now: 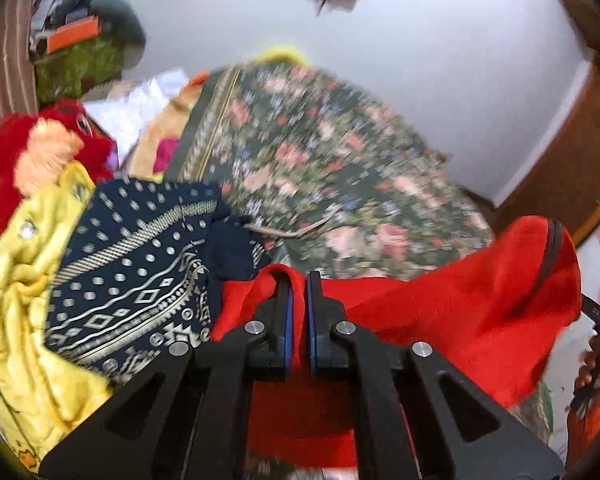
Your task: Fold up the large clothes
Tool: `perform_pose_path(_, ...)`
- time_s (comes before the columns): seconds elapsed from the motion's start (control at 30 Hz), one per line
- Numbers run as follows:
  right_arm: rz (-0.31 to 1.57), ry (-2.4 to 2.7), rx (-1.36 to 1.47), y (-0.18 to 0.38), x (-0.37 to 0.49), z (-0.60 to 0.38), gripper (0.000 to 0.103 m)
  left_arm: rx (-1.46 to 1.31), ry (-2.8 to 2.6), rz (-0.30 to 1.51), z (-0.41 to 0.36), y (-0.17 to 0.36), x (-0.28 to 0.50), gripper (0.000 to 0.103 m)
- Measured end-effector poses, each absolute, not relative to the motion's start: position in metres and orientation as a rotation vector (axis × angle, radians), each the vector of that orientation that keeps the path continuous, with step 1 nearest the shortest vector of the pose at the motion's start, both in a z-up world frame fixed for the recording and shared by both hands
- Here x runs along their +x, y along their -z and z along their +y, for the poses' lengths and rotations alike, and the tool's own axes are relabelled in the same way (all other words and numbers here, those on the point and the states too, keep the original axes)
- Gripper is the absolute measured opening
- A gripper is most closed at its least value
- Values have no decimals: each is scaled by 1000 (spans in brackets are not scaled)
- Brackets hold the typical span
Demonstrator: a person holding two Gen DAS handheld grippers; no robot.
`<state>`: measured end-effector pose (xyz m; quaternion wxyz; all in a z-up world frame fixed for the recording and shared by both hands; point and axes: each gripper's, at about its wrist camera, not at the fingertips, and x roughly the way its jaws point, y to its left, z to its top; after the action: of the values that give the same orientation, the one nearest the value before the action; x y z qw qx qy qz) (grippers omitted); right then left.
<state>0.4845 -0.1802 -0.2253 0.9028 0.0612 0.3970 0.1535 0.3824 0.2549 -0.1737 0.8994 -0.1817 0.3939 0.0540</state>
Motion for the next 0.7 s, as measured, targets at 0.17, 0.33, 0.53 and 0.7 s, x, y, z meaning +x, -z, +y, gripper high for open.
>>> perform_pose_path(0.17,957,-327,130,278,522,-194,7,-375,-207,966,269,250,428,5)
perform_pose_path(0.33,977,-388,235,278,525,-228,8,-323,-358,1042,290,292,435,5)
perform_pose_path(0.53,895,-241,74,245,516,-229,46,-404,-273,1049,307,294,420,5)
perform_pose_path(0.7,714,-53,-43,206,495,-229,74,-285,-250,991,284,250,399,21)
